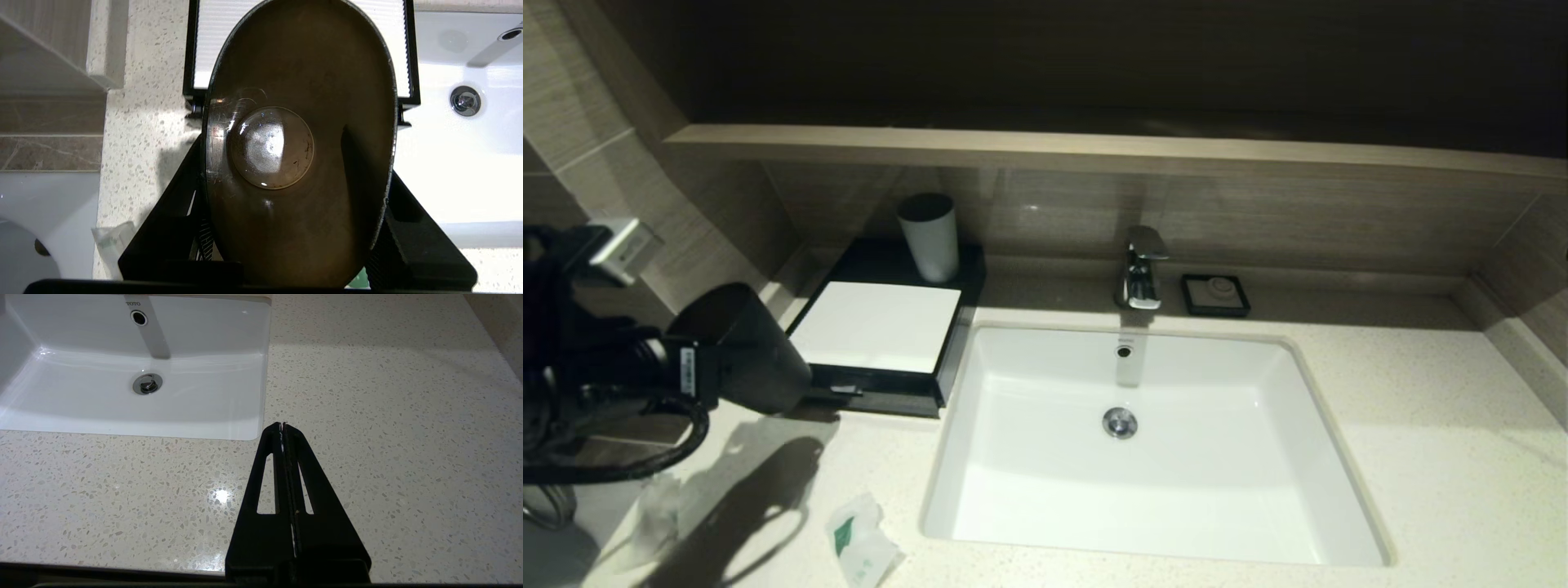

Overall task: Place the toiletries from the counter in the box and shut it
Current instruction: Place the cup on the storage box

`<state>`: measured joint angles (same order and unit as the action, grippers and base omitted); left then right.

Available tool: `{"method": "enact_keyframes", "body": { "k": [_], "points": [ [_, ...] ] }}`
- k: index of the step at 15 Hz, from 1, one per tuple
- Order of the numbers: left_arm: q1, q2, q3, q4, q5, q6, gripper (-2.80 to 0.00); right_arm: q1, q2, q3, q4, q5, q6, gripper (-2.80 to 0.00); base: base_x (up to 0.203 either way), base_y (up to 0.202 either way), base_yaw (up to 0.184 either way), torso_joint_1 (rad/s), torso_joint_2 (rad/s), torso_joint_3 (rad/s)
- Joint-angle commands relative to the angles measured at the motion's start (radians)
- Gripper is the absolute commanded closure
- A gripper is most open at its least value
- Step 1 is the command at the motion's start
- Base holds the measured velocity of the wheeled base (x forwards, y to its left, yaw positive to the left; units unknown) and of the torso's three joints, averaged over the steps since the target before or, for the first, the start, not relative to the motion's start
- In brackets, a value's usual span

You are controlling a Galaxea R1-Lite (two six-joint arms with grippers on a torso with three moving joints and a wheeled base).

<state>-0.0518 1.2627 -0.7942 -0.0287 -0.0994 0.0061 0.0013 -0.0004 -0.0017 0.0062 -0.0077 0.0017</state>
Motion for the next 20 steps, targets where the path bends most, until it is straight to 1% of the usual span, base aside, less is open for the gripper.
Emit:
{"method": "enact_keyframes", "body": {
  "k": [1, 7, 11, 13, 16, 20],
  "points": [
    [-0.009, 0.091, -0.059, 0.001, 0.001, 0.002, 0.00, 0.000, 0.000, 0.000, 0.000, 0.000, 0.000, 0.00, 0.000, 0.000, 0.000, 0.000, 0.00, 0.000],
    [-0.017, 0.180, -0.165, 0.009, 0.009, 0.010, 0.00, 0.000, 0.000, 0.000, 0.000, 0.000, 0.000, 0.00, 0.000, 0.000, 0.000, 0.000, 0.00, 0.000],
    [-0.019, 0.231, -0.255, 0.058, 0.009, 0.037, 0.00, 0.000, 0.000, 0.000, 0.000, 0.000, 0.000, 0.00, 0.000, 0.000, 0.000, 0.000, 0.00, 0.000],
    [-0.019, 0.256, -0.277, 0.067, 0.009, 0.052, 0.00, 0.000, 0.000, 0.000, 0.000, 0.000, 0.000, 0.00, 0.000, 0.000, 0.000, 0.000, 0.00, 0.000],
    [-0.019, 0.294, -0.289, 0.066, 0.009, 0.055, 0.00, 0.000, 0.000, 0.000, 0.000, 0.000, 0.000, 0.00, 0.000, 0.000, 0.000, 0.000, 0.00, 0.000],
    [-0.019, 0.315, -0.350, 0.085, 0.009, 0.055, 0.00, 0.000, 0.000, 0.000, 0.000, 0.000, 0.000, 0.00, 0.000, 0.000, 0.000, 0.000, 0.00, 0.000]
  ]
}}
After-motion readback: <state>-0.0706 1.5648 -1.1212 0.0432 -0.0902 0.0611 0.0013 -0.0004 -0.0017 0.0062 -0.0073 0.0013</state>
